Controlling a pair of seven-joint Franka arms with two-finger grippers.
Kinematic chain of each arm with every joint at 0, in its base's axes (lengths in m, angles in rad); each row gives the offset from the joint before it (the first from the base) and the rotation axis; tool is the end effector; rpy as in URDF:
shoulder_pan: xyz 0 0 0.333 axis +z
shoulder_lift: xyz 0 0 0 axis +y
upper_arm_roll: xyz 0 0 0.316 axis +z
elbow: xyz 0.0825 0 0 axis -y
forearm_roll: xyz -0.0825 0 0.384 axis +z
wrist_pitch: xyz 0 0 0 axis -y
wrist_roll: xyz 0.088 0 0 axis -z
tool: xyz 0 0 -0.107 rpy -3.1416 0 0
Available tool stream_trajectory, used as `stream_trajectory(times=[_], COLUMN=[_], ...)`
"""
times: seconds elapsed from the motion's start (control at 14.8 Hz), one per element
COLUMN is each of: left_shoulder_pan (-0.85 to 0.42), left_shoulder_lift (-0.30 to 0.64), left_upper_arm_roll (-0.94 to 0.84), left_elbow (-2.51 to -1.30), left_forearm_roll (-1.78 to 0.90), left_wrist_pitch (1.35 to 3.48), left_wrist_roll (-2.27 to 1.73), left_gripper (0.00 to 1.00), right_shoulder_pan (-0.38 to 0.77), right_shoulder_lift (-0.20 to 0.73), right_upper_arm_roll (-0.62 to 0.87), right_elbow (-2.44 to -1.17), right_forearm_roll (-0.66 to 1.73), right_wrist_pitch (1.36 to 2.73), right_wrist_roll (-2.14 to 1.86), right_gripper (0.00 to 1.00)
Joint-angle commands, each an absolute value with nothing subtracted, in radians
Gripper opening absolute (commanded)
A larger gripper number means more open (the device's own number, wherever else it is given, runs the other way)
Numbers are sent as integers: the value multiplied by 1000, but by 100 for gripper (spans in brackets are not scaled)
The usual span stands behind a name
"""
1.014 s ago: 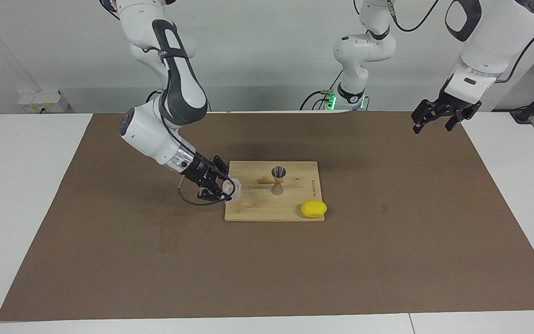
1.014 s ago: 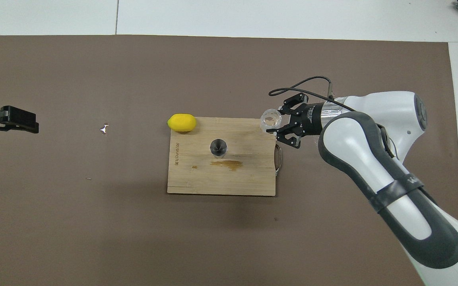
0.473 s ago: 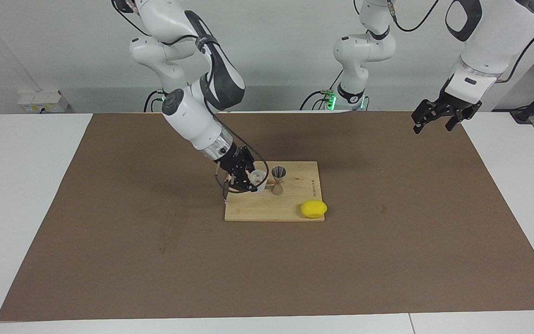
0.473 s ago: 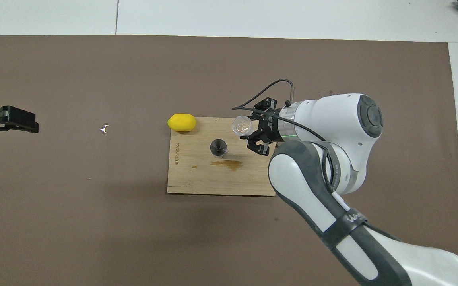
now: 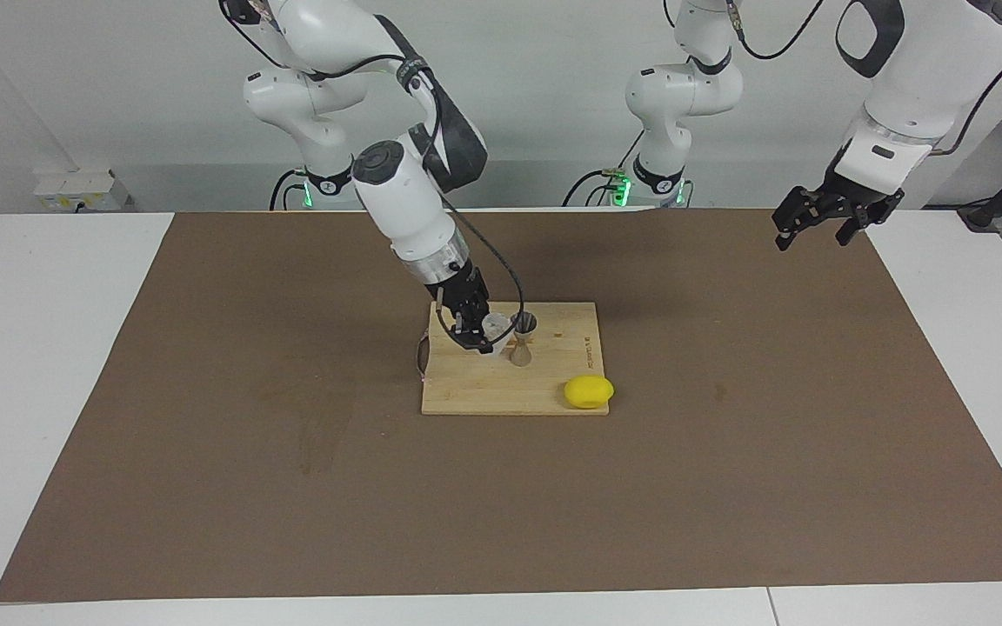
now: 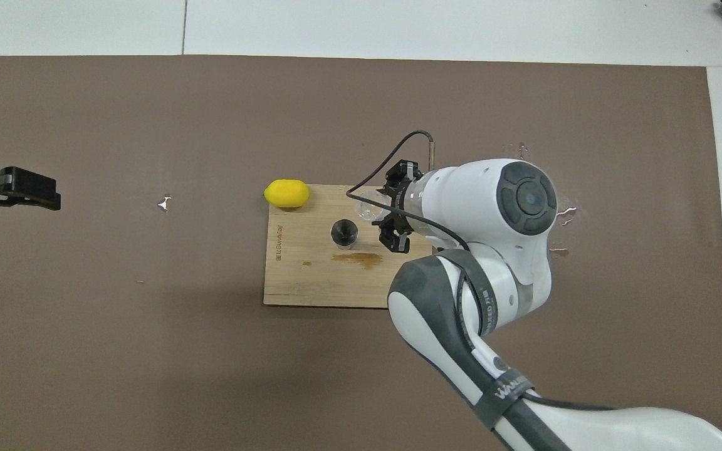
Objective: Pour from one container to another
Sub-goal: 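Tilt the glass cup with the right gripper over the metal cup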
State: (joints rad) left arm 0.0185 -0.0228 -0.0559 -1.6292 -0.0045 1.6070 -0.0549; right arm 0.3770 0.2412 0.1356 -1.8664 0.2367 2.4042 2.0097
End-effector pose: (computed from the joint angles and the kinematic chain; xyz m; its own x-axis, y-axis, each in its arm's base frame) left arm 0.5496 -0.0214 0.6126 0.9998 0.0177 0.0004 0.0177 -0.9998 0.0033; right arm 0.5623 0.3122 0.4196 -0.0575 -0.9436 -0.3260 -0.9831 0.1104 -0.1461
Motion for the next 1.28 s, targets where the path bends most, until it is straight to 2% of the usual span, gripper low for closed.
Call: stream_trajectory(times=[0.0,0.95,1.22], left_shoulder_pan=[26,28,28], left_shoulder_lift=[-37,-40,-40], left_upper_arm_roll=[-54,-54,-54], left_elbow=[-1651,-1657,-1658], left_forearm_roll=[8,8,8], left_wrist_pitch=[1621,1623,1621], left_wrist_roll=[-57,-57,-55], left_gripper=[100,100,100], right_shoulder_pan=[403,474,495], right_shoulder_lift=[249,239,233], right_upper_arm_roll=[136,133,132], right_elbow=[-1848,-1852,-1858], right_forearm_roll=[96,-231,-255], right_wrist_pitch=[2410,2358,2347], right_wrist_roll=[2101,2178,2195], right_gripper=[7,7,6])
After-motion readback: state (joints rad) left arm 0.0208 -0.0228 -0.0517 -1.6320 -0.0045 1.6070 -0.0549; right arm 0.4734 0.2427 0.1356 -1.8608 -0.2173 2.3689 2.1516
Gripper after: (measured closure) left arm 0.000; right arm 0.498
